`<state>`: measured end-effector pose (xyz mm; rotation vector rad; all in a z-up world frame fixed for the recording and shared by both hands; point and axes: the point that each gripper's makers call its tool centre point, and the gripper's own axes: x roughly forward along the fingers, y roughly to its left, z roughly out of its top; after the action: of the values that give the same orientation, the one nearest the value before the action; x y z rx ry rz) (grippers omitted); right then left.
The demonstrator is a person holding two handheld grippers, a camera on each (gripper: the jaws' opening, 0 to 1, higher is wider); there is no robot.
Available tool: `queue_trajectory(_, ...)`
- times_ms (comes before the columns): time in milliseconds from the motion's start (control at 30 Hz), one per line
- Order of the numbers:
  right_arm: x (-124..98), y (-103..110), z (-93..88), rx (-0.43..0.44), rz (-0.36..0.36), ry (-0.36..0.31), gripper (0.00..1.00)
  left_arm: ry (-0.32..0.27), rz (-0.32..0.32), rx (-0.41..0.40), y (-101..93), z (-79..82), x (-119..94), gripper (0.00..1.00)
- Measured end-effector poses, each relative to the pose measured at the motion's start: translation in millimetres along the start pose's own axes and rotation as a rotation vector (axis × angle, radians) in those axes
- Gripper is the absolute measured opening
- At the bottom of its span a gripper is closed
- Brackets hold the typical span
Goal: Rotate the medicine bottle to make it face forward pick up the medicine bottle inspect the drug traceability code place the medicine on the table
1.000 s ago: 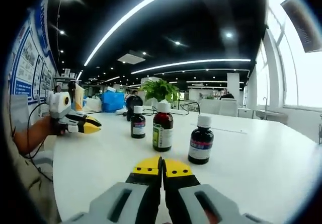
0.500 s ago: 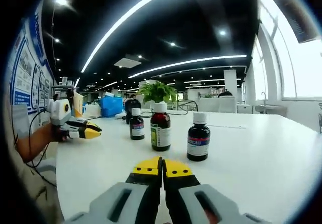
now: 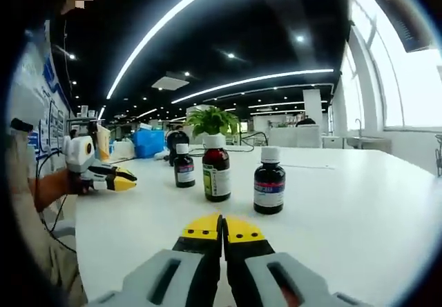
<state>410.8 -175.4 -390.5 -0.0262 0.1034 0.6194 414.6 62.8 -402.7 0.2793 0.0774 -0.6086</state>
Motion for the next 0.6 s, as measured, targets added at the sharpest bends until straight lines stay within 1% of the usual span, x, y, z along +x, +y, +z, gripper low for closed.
queue_trajectory(33, 1, -4, -2.1, -0.016, -0.024, 0.013, 0.00, 0.021, -0.004, -0.013, -0.2, -3.4, 1, 0.04)
queue_trajectory(67, 3, -4, -3.0, -0.012, -0.024, 0.019, 0.00, 0.044, -0.002, -0.030, 0.3, -7.1, 2, 0.04)
queue_trajectory(133, 3, -5, -3.4, 0.013, -0.016, 0.024, 0.00, 0.056, 0.008, -0.031, 2.0, -8.4, 4, 0.04)
queue_trajectory(267, 2, -7, -0.9, 0.038, -0.018, 0.007, 0.00, 0.042, 0.023, -0.037, 5.2, -4.9, 4, 0.04)
queue_trajectory(367, 0, -6, 0.3, 0.013, -0.029, -0.001, 0.00, 0.035, 0.030, -0.024, 4.3, -3.0, 3, 0.04)
queue_trajectory(400, 1, -4, 1.3, -0.010, -0.016, -0.005, 0.00, 0.023, 0.028, -0.010, 2.8, -0.6, 2, 0.04)
queue_trajectory(433, 2, 1, 0.6, -0.015, 0.013, -0.002, 0.00, 0.011, 0.028, 0.012, 1.3, 1.9, 1, 0.04)
queue_trajectory(500, 5, 3, -2.2, 0.010, 0.041, 0.020, 0.00, 0.012, 0.028, 0.029, -0.7, 1.8, 1, 0.04)
queue_trajectory(600, 3, -1, -1.8, 0.030, 0.028, 0.016, 0.00, 0.018, 0.031, 0.039, 0.3, 0.4, 1, 0.04)
